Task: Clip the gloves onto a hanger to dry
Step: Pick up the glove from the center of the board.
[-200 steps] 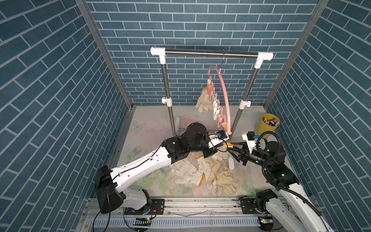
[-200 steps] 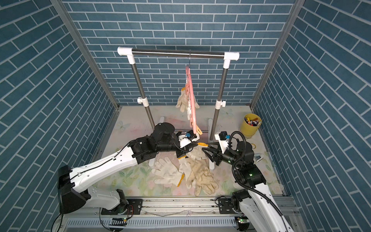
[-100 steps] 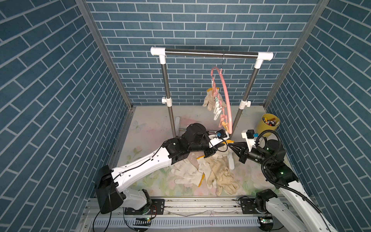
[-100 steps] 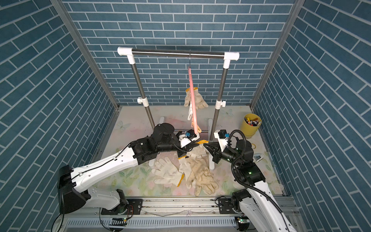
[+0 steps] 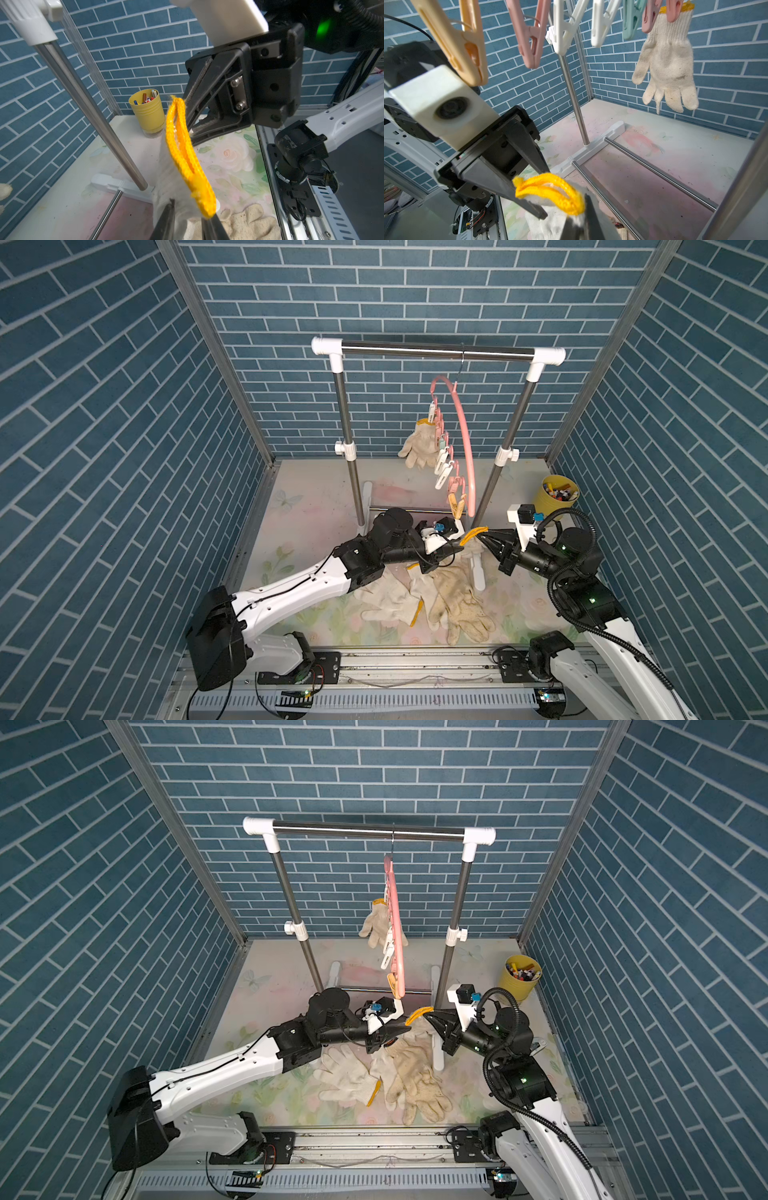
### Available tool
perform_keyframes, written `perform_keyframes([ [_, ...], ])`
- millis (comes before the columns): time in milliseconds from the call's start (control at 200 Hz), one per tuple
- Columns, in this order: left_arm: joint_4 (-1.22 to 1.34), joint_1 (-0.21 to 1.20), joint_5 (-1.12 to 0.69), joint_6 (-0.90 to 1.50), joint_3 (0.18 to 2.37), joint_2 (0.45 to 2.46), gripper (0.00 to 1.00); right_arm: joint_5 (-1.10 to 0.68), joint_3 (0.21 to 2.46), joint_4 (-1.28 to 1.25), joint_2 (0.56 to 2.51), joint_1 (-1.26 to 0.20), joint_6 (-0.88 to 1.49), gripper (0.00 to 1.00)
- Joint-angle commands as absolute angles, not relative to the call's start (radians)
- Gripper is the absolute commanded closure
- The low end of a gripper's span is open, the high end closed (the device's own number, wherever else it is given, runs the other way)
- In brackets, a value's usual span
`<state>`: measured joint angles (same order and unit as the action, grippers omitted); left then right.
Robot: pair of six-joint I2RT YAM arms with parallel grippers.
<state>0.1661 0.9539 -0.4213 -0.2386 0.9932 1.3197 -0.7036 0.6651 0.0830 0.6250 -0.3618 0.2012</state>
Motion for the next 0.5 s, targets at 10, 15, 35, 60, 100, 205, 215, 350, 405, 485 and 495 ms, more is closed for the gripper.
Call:
perform_keyframes([
  [10,0.330,0.947,-0.406,-0.202,0.962,1.309,0.72,-0.713,0.707,0.081,0.627,-0.372,0.182,1.00],
  [15,0.335,0.947,-0.406,-0.202,0.961,1.309,0.72,-0.713,0.707,0.080,0.627,-0.372,0.182,1.00],
  [35,0.349,0.948,-0.406,-0.198,0.957,1.309,0.72,-0.713,0.709,0.081,0.627,-0.372,0.185,1.00],
  [60,0.365,0.948,-0.405,-0.194,0.953,1.308,0.72,-0.713,0.709,0.081,0.627,-0.372,0.186,1.00],
  [100,0.386,0.947,-0.404,-0.184,0.947,1.310,0.71,-0.713,0.710,0.082,0.627,-0.373,0.189,1.00],
  [205,0.435,0.948,-0.399,-0.163,0.935,1.310,0.72,-0.711,0.713,0.086,0.630,-0.373,0.191,1.00],
  [215,0.439,0.948,-0.398,-0.163,0.934,1.309,0.72,-0.710,0.714,0.086,0.630,-0.374,0.192,1.00],
  [350,0.484,0.947,-0.391,-0.148,0.912,1.304,0.83,-0.709,0.718,0.084,0.632,-0.376,0.193,1.00],
  [405,0.490,0.948,-0.398,-0.144,0.907,1.306,0.89,-0.708,0.720,0.084,0.635,-0.376,0.193,1.00],
  [485,0.495,0.948,-0.412,-0.137,0.908,1.314,1.00,-0.706,0.726,0.092,0.641,-0.378,0.193,1.00],
  [495,0.495,0.948,-0.413,-0.136,0.908,1.316,1.00,-0.705,0.728,0.095,0.642,-0.377,0.193,1.00],
])
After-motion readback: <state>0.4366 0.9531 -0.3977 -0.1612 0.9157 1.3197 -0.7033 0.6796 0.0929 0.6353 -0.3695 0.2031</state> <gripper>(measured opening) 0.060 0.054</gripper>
